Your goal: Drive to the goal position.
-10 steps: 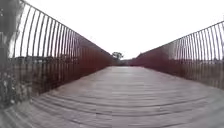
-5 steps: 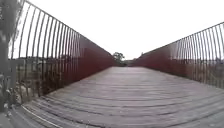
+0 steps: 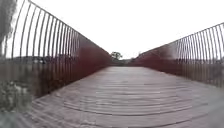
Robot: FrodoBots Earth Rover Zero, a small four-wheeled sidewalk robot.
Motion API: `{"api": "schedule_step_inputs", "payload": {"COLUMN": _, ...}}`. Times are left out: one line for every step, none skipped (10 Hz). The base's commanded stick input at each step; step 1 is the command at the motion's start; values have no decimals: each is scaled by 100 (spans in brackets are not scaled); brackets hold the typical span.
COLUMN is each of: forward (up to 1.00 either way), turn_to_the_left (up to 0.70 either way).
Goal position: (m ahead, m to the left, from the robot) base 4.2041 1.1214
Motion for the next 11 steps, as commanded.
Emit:
{"api": "schedule_step_inputs", "payload": {"forward": 100, "turn_to_the_left": -40}}
{"api": "schedule_step_inputs", "payload": {"forward": 100, "turn_to_the_left": -40}}
{"api": "schedule_step_inputs", "payload": {"forward": 100, "turn_to_the_left": 0}}
{"api": "schedule_step_inputs", "payload": {"forward": 100, "turn_to_the_left": 0}}
{"api": "schedule_step_inputs", "payload": {"forward": 100, "turn_to_the_left": 0}}
{"api": "schedule_step_inputs", "payload": {"forward": 100, "turn_to_the_left": 0}}
{"api": "schedule_step_inputs", "payload": {"forward": 100, "turn_to_the_left": 0}}
{"api": "schedule_step_inputs", "payload": {"forward": 100, "turn_to_the_left": 0}}
{"api": "schedule_step_inputs", "payload": {"forward": 100, "turn_to_the_left": 0}}
{"api": "schedule_step_inputs", "payload": {"forward": 100, "turn_to_the_left": 0}}
{"api": "schedule_step_inputs", "payload": {"forward": 100, "turn_to_the_left": 0}}
